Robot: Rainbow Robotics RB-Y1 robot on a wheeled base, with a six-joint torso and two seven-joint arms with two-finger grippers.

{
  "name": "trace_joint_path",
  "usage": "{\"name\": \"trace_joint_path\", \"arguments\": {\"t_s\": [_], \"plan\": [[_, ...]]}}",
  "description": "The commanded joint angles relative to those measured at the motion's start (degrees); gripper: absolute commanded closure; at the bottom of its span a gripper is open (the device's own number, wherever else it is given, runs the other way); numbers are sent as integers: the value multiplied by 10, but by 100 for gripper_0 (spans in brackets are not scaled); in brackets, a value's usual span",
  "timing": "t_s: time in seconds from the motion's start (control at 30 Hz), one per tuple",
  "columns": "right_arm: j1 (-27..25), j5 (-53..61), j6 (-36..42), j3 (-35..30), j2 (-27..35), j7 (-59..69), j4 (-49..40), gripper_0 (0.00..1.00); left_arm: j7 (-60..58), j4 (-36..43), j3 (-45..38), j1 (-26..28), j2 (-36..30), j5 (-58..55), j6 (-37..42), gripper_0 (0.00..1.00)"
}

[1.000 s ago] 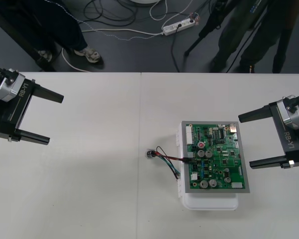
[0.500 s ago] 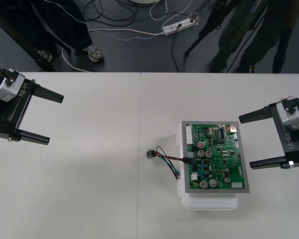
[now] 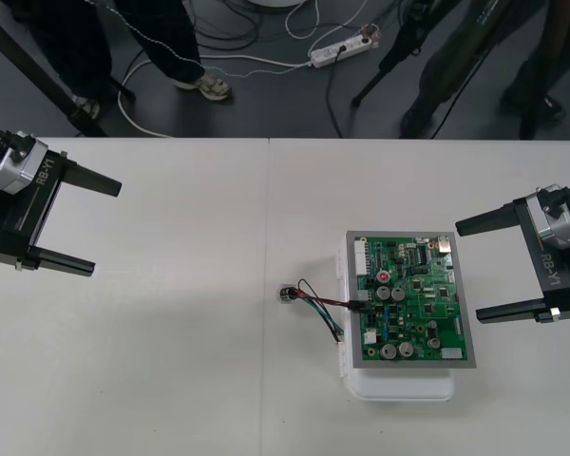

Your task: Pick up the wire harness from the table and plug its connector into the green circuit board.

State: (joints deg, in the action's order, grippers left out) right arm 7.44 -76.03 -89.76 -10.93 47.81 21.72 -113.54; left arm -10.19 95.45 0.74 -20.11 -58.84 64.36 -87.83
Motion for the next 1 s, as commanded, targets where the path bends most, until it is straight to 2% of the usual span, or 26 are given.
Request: {"name": "trace_joint_path", "arguments": {"t_s": [0.03,1.0], "plan": [[-7,-3,-2,-19,-4,-30,-2,0,31,14,-19,7,-24,2,-22,0],[-7,-3,-2,-19,-4,-30,-2,0,31,14,-19,7,-24,2,-22,0]]}}
